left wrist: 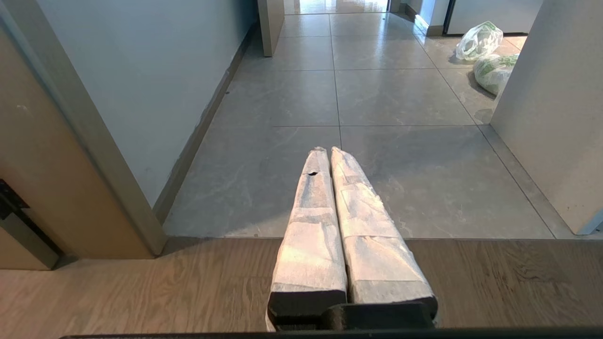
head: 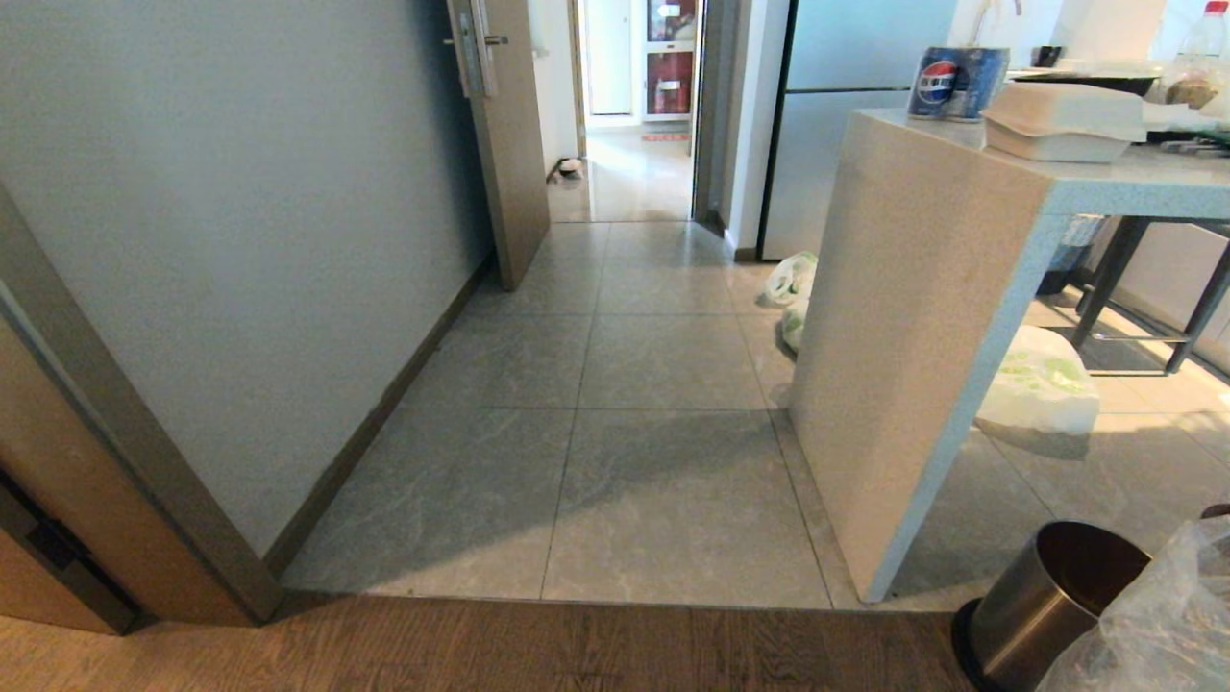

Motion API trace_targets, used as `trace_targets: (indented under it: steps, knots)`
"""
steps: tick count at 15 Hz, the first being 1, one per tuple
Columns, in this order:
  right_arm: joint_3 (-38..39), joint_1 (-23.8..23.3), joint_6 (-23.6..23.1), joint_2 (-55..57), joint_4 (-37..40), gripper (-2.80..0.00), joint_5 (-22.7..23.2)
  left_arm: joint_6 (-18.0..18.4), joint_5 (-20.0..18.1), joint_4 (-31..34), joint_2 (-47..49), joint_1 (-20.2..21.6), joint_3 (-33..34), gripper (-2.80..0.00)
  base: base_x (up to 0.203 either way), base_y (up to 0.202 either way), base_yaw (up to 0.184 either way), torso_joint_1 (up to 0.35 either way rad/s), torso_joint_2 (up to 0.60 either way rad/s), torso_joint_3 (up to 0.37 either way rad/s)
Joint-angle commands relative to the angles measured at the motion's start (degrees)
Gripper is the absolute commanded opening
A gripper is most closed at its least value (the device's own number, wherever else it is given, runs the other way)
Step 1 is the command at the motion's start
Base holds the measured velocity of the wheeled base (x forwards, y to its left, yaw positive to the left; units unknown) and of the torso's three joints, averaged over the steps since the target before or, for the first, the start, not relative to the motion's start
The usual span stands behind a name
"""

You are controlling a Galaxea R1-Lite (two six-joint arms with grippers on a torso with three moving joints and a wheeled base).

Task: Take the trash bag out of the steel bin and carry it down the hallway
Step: Put the trash bag at the door

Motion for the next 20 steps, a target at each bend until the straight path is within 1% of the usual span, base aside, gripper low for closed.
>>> trace_targets:
  steps: [1,20]
  knots:
    - [0.0,0.0,-0.05,0.09,0.0,-2.8,0.02,0.0,0.01,-0.02,0.05,0.0,0.0,-2.8,0.0,0.0,0.0,0.0,0.0,0.0]
    - [0.0,0.0,-0.05,0.09,0.0,-2.8,0.02,-0.09,0.01,-0.02,0.05,0.0,0.0,-2.8,0.003,0.0,0.0,0.0,0.0,0.0]
